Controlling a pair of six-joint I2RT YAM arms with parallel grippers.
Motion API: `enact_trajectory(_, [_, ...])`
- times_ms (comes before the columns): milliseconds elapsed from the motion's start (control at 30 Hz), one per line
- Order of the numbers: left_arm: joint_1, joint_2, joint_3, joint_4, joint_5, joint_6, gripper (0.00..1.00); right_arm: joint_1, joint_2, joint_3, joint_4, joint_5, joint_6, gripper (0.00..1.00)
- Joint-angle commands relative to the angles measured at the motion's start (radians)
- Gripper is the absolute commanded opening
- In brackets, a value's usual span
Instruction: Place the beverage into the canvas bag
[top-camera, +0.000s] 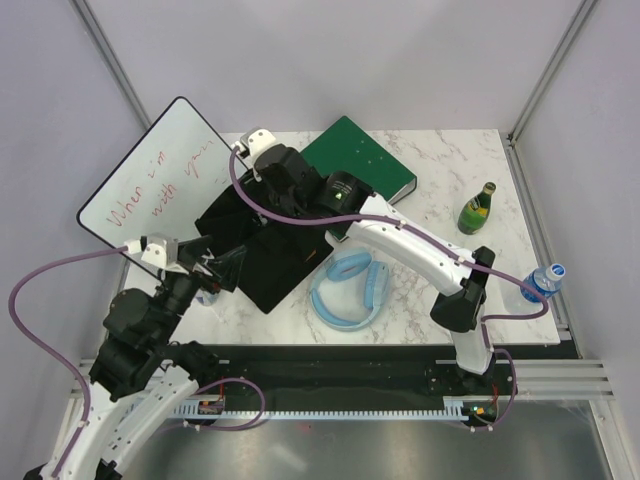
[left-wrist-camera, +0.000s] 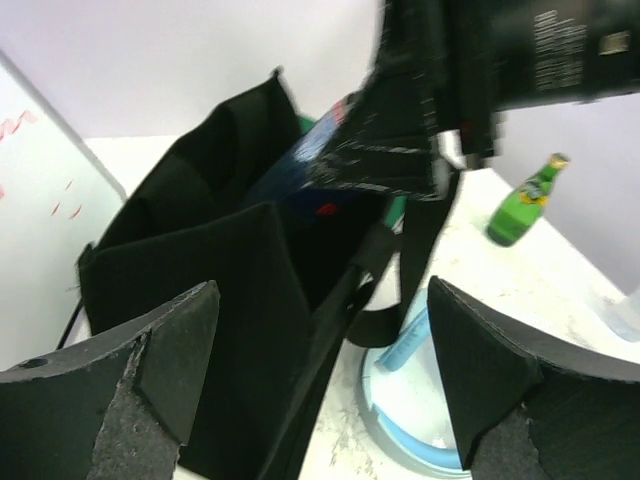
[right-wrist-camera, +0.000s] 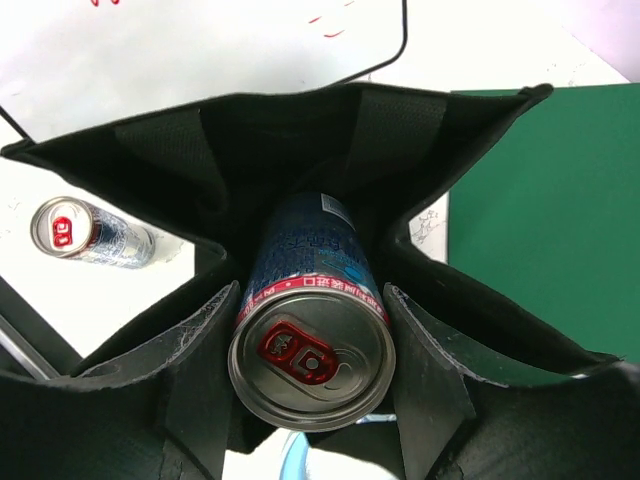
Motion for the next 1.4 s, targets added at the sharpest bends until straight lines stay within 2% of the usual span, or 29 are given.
enact_trajectory(0, [0.004,0.107,0.065,-0.114,-0.232,-0.046,0.90,0.002,-0.074,0.044,0.060,0.009,-0.008,0.00])
enact_trajectory(100, [0.004,0.193,0.144,-0.191,-0.280,-0.103,0.92,0.002,-0.077,0.034,0.031,0.008,-0.006,0.00])
enact_trajectory(167, [0.004,0.222,0.178,-0.244,-0.262,-0.124,0.92,0.002,-0.085,0.025,0.017,0.011,-0.012,0.00])
enact_trajectory(233, [0.006,0.250,0.208,-0.253,-0.211,-0.128,0.91,-0.003,-0.086,0.026,0.009,0.009,-0.015,0.00])
enact_trajectory(400, [0.004,0.320,0.238,-0.267,-0.214,-0.135,0.89,-0.009,-0.086,0.002,-0.005,-0.003,-0.019,0.00])
enact_trajectory(567, [0.004,0.402,0.252,-0.270,-0.154,-0.167,0.87,-0.016,-0.097,-0.018,-0.006,-0.009,-0.020,0.00])
enact_trajectory(667, [0.004,0.434,0.260,-0.299,-0.133,-0.186,0.80,-0.033,-0.096,-0.017,-0.008,-0.035,-0.011,0.00])
enact_trajectory(733, [0.004,0.457,0.275,-0.340,-0.160,-0.189,0.60,-0.041,-0.086,-0.017,-0.008,-0.052,-0.006,0.00])
enact_trajectory(767, [0.004,0.459,0.290,-0.354,-0.167,-0.189,0.46,-0.039,-0.074,-0.017,-0.009,-0.072,-0.003,0.00])
enact_trajectory(800, [0.004,0.457,0.300,-0.374,-0.174,-0.190,0.22,-0.041,-0.066,-0.017,-0.011,-0.075,-0.002,0.00])
enact_trajectory(900, [0.004,0.442,0.338,-0.397,-0.183,-0.194,0.02,-0.039,-0.050,-0.020,-0.020,-0.074,0.006,0.00])
enact_trajectory(1133, [0.004,0.419,0.306,-0.405,-0.176,-0.223,0.02,0.000,0.044,0.129,-0.015,-0.187,0.020,0.00])
enact_trajectory(1367, [0.004,0.380,0.284,-0.376,-0.176,-0.217,0.02,0.014,0.092,0.049,0.040,-0.201,0.029,0.00])
